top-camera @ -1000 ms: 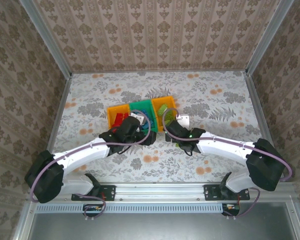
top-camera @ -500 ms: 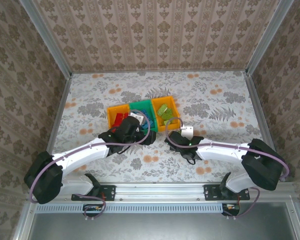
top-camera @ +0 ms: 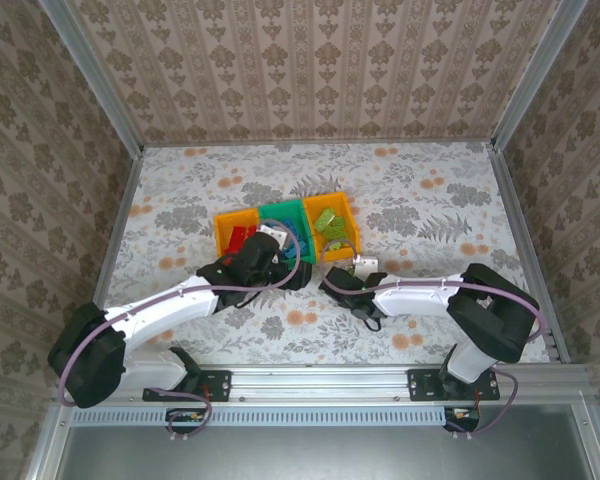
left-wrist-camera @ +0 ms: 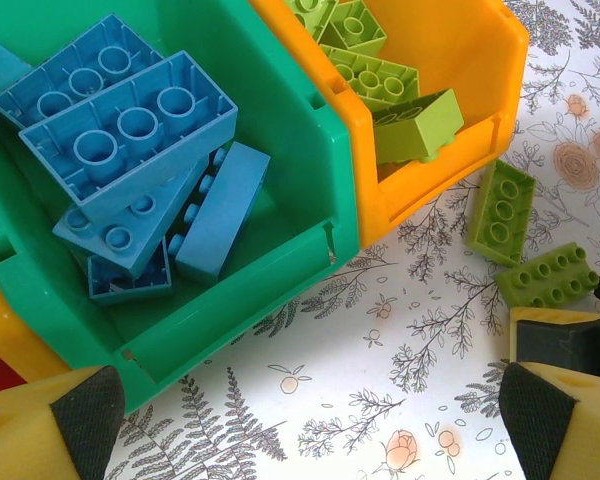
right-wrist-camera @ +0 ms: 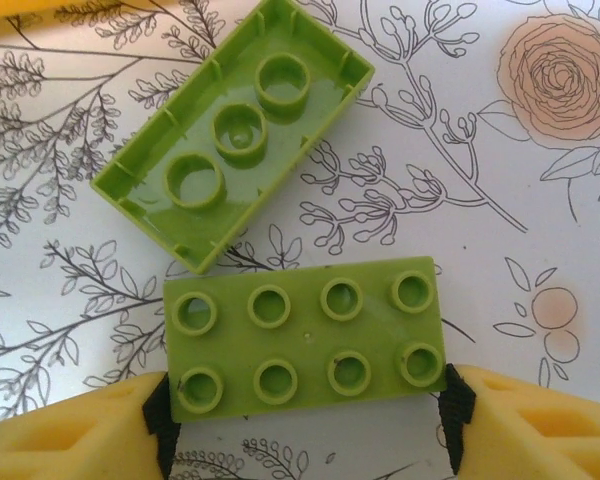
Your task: Sort the legos into containers by color
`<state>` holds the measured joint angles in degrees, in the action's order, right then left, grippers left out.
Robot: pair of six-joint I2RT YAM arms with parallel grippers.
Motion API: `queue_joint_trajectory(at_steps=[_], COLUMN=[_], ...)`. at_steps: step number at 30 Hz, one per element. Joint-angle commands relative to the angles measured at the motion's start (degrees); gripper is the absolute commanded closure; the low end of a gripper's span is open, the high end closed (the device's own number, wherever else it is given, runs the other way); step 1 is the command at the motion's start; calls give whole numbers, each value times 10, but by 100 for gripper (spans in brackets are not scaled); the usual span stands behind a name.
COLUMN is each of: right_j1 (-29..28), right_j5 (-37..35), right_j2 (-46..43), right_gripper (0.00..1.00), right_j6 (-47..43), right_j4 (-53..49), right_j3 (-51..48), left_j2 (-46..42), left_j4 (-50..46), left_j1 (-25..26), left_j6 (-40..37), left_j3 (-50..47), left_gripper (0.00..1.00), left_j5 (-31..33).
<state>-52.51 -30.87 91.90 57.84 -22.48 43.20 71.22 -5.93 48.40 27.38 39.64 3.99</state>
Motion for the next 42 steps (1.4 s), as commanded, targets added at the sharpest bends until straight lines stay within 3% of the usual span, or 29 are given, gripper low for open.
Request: queue_joint_trajectory(at_steps=[1,5,14,26,31,38,42], right_j1=[1,1,1,26,78,198,313], right_j5=[17,13,-19,-25,-3,50,131], right_j2=[26,17,-81,-118,-188,-229,-217], right_gripper=[34,41,42,34,31,22,17], right_j6=[13,11,-38,-54,-70,-129,-162], right_j4=[-7,-14,-44,-74,-56,-54,-35], right_j3=[-3,-8,11,17,-7,-4,12], left_j2=[-15,-22,-24,-32,-37,-31,-7], left_j4=[-7,-9,-7,-6,-7,1,0], left_j1=[-1,-2,-4,-5,-5,-3,5], left_j6=[-6,-7,-4,-5,-8,-26,-39], left_j3=[-6,-8,-11,-14,-12,-9,5], left_gripper=[0,0,0,0,0,0,0], left_j5=[12,14,9,6,6,-12,-29])
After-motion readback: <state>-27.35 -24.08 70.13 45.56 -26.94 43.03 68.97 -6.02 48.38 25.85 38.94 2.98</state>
